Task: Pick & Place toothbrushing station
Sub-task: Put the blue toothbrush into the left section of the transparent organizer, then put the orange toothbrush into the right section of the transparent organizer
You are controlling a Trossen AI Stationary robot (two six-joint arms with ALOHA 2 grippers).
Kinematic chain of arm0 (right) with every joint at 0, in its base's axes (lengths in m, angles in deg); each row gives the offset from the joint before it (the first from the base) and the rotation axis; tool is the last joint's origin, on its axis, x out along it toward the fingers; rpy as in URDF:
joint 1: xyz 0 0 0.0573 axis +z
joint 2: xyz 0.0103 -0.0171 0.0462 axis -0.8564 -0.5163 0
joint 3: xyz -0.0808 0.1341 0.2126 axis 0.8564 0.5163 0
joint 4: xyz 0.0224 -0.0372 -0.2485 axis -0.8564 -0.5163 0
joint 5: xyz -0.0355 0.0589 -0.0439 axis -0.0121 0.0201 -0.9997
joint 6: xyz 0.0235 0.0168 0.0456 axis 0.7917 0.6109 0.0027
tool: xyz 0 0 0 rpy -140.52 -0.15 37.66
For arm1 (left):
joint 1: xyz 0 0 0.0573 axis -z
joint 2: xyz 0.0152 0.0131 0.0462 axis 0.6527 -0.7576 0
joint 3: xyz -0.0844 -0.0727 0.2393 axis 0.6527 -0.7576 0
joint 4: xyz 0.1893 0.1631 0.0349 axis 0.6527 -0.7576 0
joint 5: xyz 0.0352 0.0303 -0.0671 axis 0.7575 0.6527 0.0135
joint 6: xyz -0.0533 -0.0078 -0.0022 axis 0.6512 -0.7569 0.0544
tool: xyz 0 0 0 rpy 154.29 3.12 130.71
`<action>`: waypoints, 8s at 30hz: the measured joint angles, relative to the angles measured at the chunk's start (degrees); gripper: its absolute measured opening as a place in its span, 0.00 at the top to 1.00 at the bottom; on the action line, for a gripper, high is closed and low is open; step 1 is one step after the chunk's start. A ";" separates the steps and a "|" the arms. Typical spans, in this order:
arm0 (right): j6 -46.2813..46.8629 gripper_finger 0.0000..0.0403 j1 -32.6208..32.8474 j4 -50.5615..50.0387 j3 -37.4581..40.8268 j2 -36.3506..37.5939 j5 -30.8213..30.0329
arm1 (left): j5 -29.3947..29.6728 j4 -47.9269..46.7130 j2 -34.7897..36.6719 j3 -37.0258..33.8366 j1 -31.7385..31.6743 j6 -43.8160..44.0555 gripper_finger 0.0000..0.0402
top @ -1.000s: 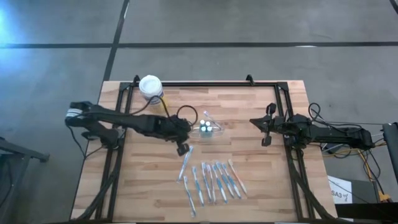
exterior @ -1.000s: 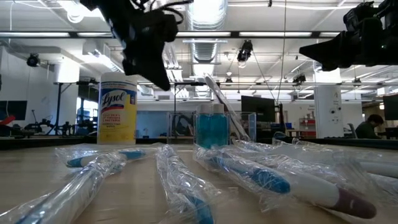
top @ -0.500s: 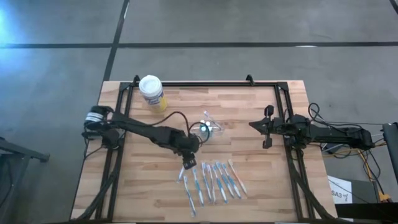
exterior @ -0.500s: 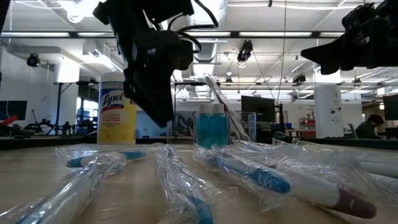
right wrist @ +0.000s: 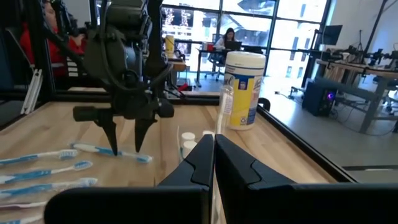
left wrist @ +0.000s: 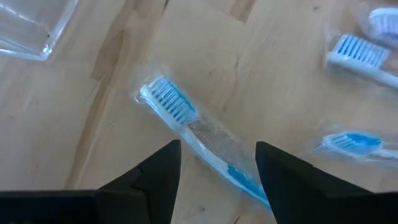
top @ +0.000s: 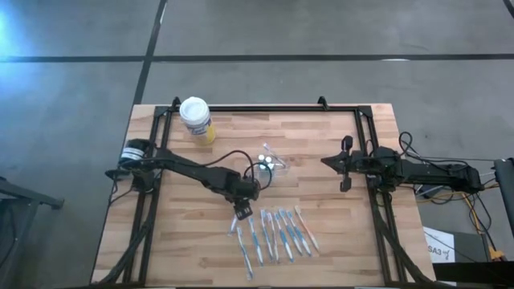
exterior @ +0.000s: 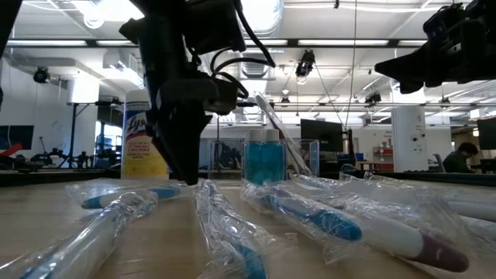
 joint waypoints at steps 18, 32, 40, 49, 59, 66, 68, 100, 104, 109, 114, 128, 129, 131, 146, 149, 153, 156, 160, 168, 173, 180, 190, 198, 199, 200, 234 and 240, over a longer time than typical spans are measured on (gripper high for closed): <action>-0.56 0.98 -0.02 0.02 -0.01 -0.02 -0.02 | 1.03 0.79 0.31 -4.25 0.09 -2.77 0.52; -1.43 0.98 0.00 0.26 -0.01 0.01 -0.04 | 0.55 0.35 1.18 -3.82 0.11 -6.92 0.97; -1.63 0.98 -0.02 0.30 -0.01 0.01 -0.11 | 2.20 1.83 8.18 -3.94 1.84 -11.72 0.96; -1.61 0.98 -0.02 0.50 -0.01 0.05 -0.15 | 7.39 16.88 28.67 -9.78 2.06 -20.88 1.00; -1.58 0.98 -0.02 1.01 -0.01 0.05 -0.13 | 7.35 58.72 46.01 -30.57 -2.47 -39.13 1.00; -1.39 0.98 -0.02 3.34 -0.01 0.05 -0.09 | 6.50 86.75 41.93 -45.96 -9.35 -39.00 1.00; -1.41 0.98 -0.02 3.35 -0.01 0.05 -0.09 | 6.50 95.16 38.87 -48.81 -10.42 -38.98 1.00; -2.65 0.98 -0.02 3.34 -0.01 -0.02 -0.11 | 17.06 101.49 11.80 -43.95 -13.03 -35.38 0.98; -2.23 0.98 -0.02 3.56 -0.01 -0.03 -0.11 | 17.10 98.81 12.22 -43.93 -13.09 -32.70 0.94; -2.04 0.98 -0.02 3.56 -0.01 -0.01 -0.11 | 16.83 98.45 12.33 -43.93 -13.11 -31.17 0.84; -2.04 0.98 -0.02 3.56 -0.01 -0.03 -0.11 | 14.30 98.27 12.94 -43.93 -13.11 -31.40 0.66; -2.02 0.98 -0.02 3.41 -0.01 -0.06 -0.09 | 10.49 66.11 38.58 -43.91 -11.61 -32.48 0.32; -2.01 0.98 -0.02 3.41 -0.01 -0.06 -0.10 | 10.52 62.60 41.04 -43.91 -10.92 -32.32 0.33; -2.01 0.98 -0.02 3.41 -0.01 -0.06 -0.11 | 10.52 56.52 45.87 -43.91 -9.32 -31.69 0.37; -0.48 0.98 -0.02 3.72 -0.01 -0.06 -0.10 | 20.68 36.43 63.17 -46.27 6.07 -25.15 0.98; -0.29 0.98 -0.02 4.27 -0.01 -0.06 -0.09 | 21.04 37.22 63.43 -49.20 7.65 -25.03 0.99; 0.06 0.98 -0.02 4.50 -0.01 -0.10 -0.09 | 21.06 44.29 64.54 -54.53 8.09 -24.75 0.99; 0.24 0.98 -0.02 4.54 -0.01 -0.10 -0.09 | 21.14 49.97 66.38 -59.22 8.05 -25.63 0.99; 0.58 0.98 -0.02 4.54 -0.01 -0.10 -0.09 | 19.08 57.29 70.07 -65.11 8.04 -28.98 0.99; 1.34 0.98 -0.02 4.74 -0.01 -0.10 -0.07 | 17.26 55.44 76.45 -66.83 7.98 -33.73 0.99; 4.70 0.98 0.00 5.14 -0.01 -0.33 -0.03 | 13.39 50.06 80.19 -66.00 7.98 -40.77 1.00; 7.95 0.98 0.00 5.12 -0.01 -2.48 0.00 | 11.78 41.02 88.35 -64.05 7.57 -46.67 1.00; 9.20 0.98 0.00 8.30 -0.01 -8.90 0.02 | 0.12 35.99 101.44 -66.79 -1.34 -44.54 1.00; 10.02 0.98 0.16 11.12 -0.01 -12.97 0.02 | -2.70 35.39 102.76 -66.79 -4.07 -43.40 1.00; 10.01 0.98 0.16 11.12 -0.01 -13.36 0.00 | -2.67 35.38 102.75 -66.80 -4.07 -43.02 0.99; 10.27 0.98 0.17 11.12 -0.01 -13.74 0.00 | -2.56 35.35 102.64 -66.81 -4.07 -42.51 0.98; 64.86 0.95 33.14 -46.97 -44.96 -64.09 -11.03 | -2.29 35.00 102.29 -66.92 -4.07 -35.62 0.98; 66.19 0.77 33.67 -46.97 -49.99 -73.61 -1.34 | -2.29 35.47 102.29 -66.97 -4.07 -34.81 0.97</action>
